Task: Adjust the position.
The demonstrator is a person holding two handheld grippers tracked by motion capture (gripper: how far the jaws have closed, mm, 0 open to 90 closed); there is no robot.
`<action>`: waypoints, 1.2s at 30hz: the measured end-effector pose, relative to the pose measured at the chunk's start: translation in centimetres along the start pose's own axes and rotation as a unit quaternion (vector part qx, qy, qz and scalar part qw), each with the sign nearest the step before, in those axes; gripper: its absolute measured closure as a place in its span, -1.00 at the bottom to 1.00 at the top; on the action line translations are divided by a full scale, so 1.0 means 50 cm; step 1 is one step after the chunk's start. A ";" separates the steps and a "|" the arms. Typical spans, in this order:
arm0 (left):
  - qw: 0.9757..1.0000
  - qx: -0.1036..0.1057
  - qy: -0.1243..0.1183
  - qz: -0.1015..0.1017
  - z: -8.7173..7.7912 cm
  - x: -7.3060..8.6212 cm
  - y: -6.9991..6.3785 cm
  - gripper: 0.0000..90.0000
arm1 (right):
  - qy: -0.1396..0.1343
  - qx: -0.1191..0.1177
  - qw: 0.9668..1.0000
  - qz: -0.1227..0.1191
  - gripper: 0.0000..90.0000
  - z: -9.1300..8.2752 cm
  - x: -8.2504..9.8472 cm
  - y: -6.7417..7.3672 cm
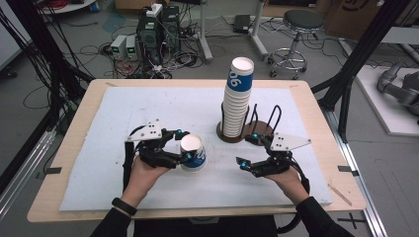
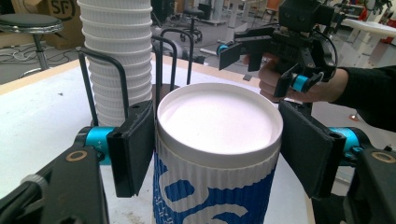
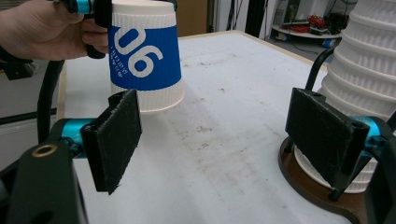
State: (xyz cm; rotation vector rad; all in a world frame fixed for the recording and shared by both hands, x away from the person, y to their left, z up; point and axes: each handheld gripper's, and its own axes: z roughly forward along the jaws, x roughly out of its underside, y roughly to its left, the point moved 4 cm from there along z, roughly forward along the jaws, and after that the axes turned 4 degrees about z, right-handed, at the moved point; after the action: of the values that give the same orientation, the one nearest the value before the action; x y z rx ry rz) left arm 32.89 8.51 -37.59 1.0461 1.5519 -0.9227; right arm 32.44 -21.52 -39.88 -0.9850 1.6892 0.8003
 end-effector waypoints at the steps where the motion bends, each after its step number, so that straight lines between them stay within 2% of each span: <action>1: 1.000 0.001 -0.001 0.000 0.002 -0.001 -0.001 -0.33 | 0.000 -0.002 1.000 -0.002 -0.58 0.001 0.000 0.000; 16: 1.000 0.022 -0.006 0.004 0.032 -0.016 -0.019 -0.33 | 0.012 -0.039 0.999 -0.010 -0.58 0.028 0.002 0.024; 26: 0.999 0.037 -0.005 0.005 0.058 -0.021 -0.033 -0.33 | 0.028 -0.067 0.997 -0.011 -0.58 0.054 0.005 0.045; 36: 0.999 0.052 -0.008 0.008 0.081 -0.022 -0.051 -0.33 | 0.041 -0.083 0.996 -0.009 -0.58 0.079 0.009 0.061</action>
State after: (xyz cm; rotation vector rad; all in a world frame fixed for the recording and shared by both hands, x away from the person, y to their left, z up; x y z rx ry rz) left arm 31.91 3.70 -37.19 1.1206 1.4938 -1.0075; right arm 31.30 -16.86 -41.30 -1.1597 1.7013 0.9113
